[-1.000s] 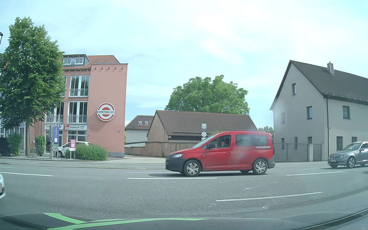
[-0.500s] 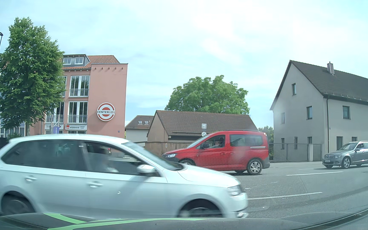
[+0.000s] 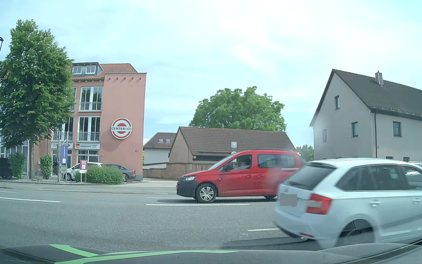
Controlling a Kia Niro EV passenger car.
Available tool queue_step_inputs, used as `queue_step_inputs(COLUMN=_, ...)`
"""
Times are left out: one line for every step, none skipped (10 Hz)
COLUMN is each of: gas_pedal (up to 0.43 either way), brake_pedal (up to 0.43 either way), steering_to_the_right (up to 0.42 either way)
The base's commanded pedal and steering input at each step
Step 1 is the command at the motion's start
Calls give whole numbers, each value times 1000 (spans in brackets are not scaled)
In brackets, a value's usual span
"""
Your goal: Follow the waypoints while adhering to traffic rules and regulations
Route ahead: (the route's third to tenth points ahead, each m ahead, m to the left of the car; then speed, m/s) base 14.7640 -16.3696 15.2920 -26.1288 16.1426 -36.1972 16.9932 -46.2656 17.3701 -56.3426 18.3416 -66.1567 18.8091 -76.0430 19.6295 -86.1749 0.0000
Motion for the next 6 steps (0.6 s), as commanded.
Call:
queue_step_inputs(gas_pedal=0, brake_pedal=396, steering_to_the_right=241)
queue_step_inputs(gas_pedal=0, brake_pedal=396, steering_to_the_right=241)
queue_step_inputs(gas_pedal=0, brake_pedal=396, steering_to_the_right=241)
queue_step_inputs(gas_pedal=0, brake_pedal=396, steering_to_the_right=241)
queue_step_inputs(gas_pedal=0, brake_pedal=396, steering_to_the_right=241)
queue_step_inputs(gas_pedal=0, brake_pedal=396, steering_to_the_right=241)
